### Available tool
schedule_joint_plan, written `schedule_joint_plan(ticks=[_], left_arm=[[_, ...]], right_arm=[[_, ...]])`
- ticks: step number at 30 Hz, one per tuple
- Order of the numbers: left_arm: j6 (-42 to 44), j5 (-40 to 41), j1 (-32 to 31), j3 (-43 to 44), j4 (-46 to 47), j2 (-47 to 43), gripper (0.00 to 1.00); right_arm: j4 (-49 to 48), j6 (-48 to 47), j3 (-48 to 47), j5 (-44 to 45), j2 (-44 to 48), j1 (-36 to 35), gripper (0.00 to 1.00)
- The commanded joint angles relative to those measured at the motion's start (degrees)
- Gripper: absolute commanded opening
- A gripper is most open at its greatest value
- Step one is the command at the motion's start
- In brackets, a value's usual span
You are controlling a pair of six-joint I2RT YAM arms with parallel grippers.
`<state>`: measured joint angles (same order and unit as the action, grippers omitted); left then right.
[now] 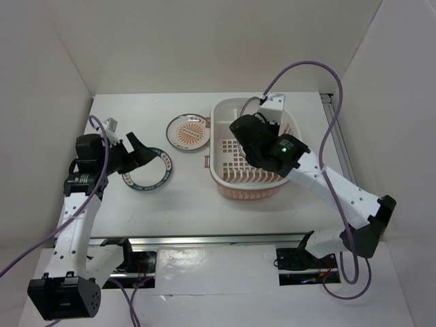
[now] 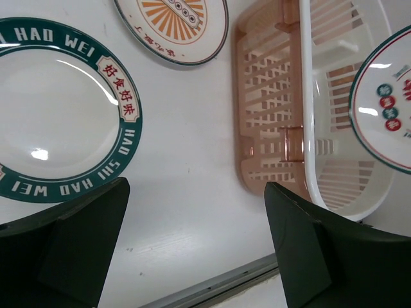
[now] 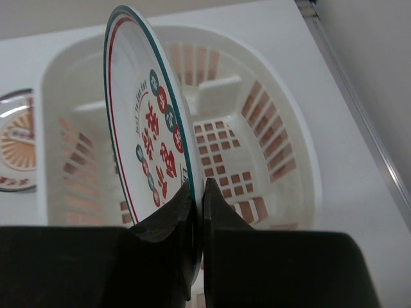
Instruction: Load the plates into the dish rack
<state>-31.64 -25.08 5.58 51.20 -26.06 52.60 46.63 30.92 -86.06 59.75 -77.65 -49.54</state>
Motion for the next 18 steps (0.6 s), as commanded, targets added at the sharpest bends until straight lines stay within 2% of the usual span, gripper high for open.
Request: schedule_joint_plan(ticks=[1, 3, 6, 18], left_arm=[[0.88, 3.63, -0.14, 0.83, 0.05, -2.49, 1.00], [0.88, 5.03, -0.14, 0.83, -0.48, -3.20, 1.00], [0.88, 5.04, -0.14, 0.83, -0.48, -3.73, 1.00], [1.40, 4.51, -0.14, 1.36, -1.01, -3.20, 1.00]], right_arm=[[12.59, 14.67, -1.57, 6.96, -4.17, -1.08, 0.00], [17.06, 21.51, -0.78, 8.01, -6.19, -1.96, 0.00], [20.07, 26.28, 0.98, 8.63, -7.08, -2.76, 0.00], [12.78, 22.52, 5.99, 3.45, -6.99, -2.76, 0.00]])
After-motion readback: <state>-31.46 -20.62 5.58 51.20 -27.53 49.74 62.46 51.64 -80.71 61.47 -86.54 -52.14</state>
